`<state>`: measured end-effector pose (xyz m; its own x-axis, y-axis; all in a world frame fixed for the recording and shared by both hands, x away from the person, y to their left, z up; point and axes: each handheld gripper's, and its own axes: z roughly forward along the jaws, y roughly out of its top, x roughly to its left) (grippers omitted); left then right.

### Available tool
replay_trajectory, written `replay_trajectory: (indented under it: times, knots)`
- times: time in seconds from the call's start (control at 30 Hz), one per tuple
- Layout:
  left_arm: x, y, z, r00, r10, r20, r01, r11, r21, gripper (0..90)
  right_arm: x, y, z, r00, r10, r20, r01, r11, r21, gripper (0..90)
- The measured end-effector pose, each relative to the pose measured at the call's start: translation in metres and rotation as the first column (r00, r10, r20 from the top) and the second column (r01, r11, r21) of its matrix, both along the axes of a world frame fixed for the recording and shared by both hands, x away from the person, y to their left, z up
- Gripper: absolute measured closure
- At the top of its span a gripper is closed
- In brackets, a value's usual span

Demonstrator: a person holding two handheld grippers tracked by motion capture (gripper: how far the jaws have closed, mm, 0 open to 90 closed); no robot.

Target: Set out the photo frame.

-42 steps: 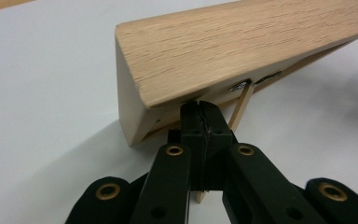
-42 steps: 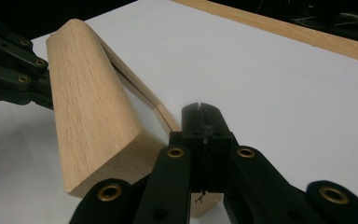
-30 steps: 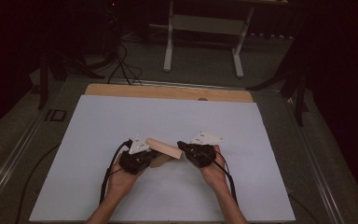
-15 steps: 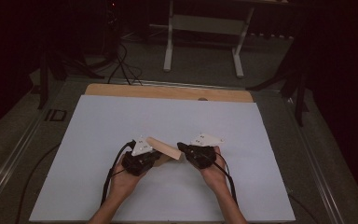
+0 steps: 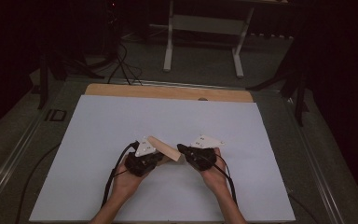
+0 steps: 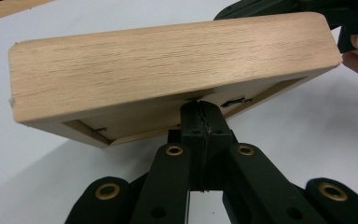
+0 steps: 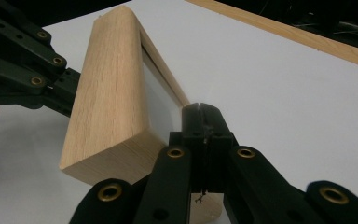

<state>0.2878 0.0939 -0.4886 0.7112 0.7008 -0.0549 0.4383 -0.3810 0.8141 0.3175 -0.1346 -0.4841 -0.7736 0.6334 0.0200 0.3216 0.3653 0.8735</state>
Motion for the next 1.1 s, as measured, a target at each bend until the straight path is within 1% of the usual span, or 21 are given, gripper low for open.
replay_trajectory:
  times: [0.4, 0.73, 0.93, 1.0, 1.1]
  knots:
    - [0.003, -0.001, -0.001, 1.0000, 0.010, 0.000, -0.010, 0.9999, -0.007, 89.5, -0.006, 0.002, 0.002, 0.9997, 0.022, 0.010, -0.022, 0.999, -0.028, 89.7]
    - [0.005, -0.001, -0.001, 0.9999, 0.015, 0.001, -0.015, 0.9999, -0.008, 89.5, -0.010, 0.000, 0.002, 0.9995, 0.029, 0.010, -0.028, 0.999, -0.037, 89.7]
    - [0.007, -0.003, -0.002, 0.9998, 0.020, -0.001, -0.020, 0.9998, -0.008, 89.5, -0.010, -0.008, -0.008, 0.9999, 0.013, -0.008, -0.014, 0.997, -0.078, 89.6]
    - [0.007, -0.003, -0.002, 0.9997, 0.024, -0.002, -0.024, 0.9997, -0.007, 89.5, -0.010, -0.008, -0.010, 0.9998, 0.014, -0.015, -0.015, 0.996, -0.083, 89.7]
    - [0.008, -0.003, -0.002, 0.9995, 0.032, -0.003, -0.032, 0.9995, -0.004, 89.5, -0.011, -0.006, -0.010, 0.9996, 0.024, -0.013, -0.025, 0.996, -0.086, 89.7]
